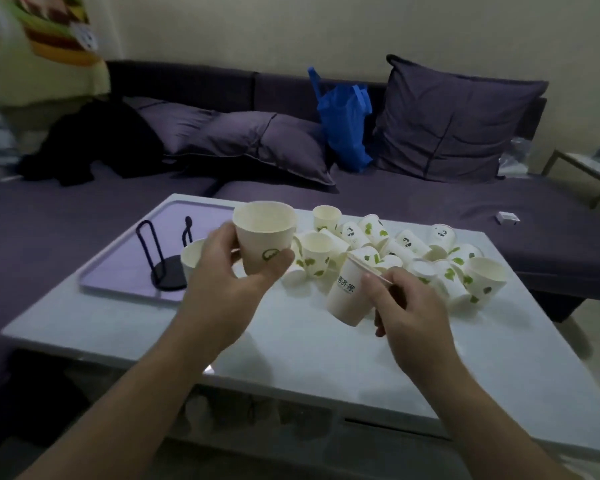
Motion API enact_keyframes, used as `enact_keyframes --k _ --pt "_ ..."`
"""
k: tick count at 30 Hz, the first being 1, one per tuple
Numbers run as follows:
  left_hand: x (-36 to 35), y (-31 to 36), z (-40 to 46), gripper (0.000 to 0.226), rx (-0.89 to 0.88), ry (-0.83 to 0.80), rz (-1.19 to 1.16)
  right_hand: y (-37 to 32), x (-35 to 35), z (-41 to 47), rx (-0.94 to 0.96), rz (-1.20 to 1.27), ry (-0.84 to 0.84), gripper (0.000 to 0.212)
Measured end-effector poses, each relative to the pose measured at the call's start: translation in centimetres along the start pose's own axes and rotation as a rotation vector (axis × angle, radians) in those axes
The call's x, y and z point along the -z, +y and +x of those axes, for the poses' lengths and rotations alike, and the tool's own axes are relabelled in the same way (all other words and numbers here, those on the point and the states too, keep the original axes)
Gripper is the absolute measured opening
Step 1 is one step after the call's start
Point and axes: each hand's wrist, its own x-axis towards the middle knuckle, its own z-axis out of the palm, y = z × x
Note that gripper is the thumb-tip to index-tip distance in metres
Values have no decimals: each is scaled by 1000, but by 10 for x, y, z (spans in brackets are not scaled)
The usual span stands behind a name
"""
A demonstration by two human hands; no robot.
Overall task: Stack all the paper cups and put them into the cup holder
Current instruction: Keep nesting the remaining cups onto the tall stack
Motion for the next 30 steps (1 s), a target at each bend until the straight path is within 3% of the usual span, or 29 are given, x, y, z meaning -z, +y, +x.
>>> enact_keyframes --k 3,7,14,22,30 --pt "38 -5 15 56 4 133 5 -13 -25 7 27 22 -11 45" --pt "62 -21 29 48 15 188 -12 -25 -52 13 36 39 -20 47" --pt "61 -43 37 53 151 102 15 -21 -79 20 7 87 -30 46" --pt "69 -56 36 91 212 36 43 -43 -90 27 69 233 -48 34" --pt "75 -70 26 82 199 -8 114 -81 -124 33 249 234 -118 29"
